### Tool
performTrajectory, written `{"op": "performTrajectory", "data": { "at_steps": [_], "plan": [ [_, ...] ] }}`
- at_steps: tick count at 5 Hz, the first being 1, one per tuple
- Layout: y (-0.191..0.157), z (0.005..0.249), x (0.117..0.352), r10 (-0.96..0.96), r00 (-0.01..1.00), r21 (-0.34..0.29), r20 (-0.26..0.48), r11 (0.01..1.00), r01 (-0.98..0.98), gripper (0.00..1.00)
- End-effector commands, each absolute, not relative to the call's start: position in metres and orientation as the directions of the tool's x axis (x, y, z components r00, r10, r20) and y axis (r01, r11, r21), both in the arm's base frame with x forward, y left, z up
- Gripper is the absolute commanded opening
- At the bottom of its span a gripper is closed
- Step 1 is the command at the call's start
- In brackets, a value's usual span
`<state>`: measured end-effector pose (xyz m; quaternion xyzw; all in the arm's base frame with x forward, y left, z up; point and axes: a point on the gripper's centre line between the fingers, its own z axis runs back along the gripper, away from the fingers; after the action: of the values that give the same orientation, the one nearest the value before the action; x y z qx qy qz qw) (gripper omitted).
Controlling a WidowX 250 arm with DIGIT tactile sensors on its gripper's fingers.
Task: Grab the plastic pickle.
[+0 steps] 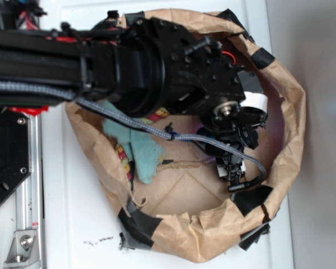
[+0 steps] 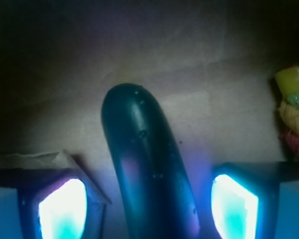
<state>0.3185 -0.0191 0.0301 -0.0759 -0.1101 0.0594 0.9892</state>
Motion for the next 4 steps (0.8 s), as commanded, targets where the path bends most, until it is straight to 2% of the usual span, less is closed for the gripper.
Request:
{"op": "performTrajectory", "data": {
  "at_steps": [1, 3, 4],
  "plan": [
    [-0.022, 0.057, 0.328, 0.106, 0.947, -0.181, 0.302, 0.982, -0.053, 0.0],
    [-0.024, 0.063, 0.32, 0.08, 0.944, -0.15, 0.321, 0.988, -0.033, 0.0],
    [-0.013, 0.112, 0.303, 0.085, 0.922, 0.0, 0.379, 0.996, -0.091, 0.0]
  ]
}}
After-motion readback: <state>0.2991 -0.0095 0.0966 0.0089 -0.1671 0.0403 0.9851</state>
